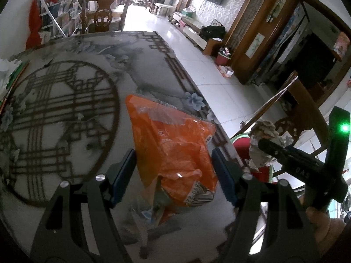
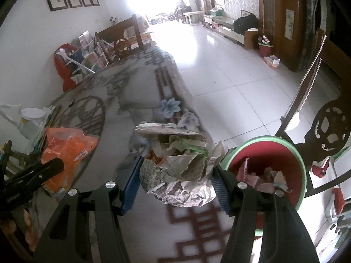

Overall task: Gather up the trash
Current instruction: 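Lift the orange bag and crumpled newspaper and carry them toward the red bucket, then open both grippers over the red bucket to drop the bag and newspaper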

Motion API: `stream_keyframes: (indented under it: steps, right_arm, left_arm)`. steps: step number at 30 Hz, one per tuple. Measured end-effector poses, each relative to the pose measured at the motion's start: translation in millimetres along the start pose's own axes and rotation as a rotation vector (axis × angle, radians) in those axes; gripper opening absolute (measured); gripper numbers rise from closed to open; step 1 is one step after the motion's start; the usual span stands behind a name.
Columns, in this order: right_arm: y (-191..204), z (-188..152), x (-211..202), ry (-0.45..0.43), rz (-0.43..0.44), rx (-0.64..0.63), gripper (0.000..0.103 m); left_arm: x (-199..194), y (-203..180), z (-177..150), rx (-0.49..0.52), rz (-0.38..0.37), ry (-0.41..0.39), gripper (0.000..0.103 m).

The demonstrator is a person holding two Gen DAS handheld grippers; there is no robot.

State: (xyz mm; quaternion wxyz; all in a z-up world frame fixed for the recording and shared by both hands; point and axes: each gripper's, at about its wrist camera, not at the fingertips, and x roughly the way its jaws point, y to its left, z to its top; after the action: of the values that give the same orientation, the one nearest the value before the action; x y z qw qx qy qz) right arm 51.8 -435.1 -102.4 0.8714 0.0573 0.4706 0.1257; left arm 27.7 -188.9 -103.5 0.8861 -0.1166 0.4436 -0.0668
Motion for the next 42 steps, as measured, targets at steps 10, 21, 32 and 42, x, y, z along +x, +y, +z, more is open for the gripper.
stream_keyframes:
  steps: [10, 21, 32, 42]
  right_arm:
    - [-46, -6, -18, -0.021, -0.007, 0.034, 0.058]
    - [-95, -12, -32, -0.033, -0.025, 0.095, 0.058]
    - [-166, -27, -21, 0.05, -0.124, 0.18, 0.077]
    - [-164, -21, -33, -0.027, -0.117, 0.183, 0.095]
  left_arm:
    - [4, -43, -2, 0.033, 0.002, -0.01, 0.068]
    - [17, -95, 0, 0.089, -0.033, 0.005, 0.068]
    - [68, -181, 5, 0.234, -0.221, 0.08, 0.081]
    - [58, -169, 31, 0.186, -0.128, -0.033, 0.097]
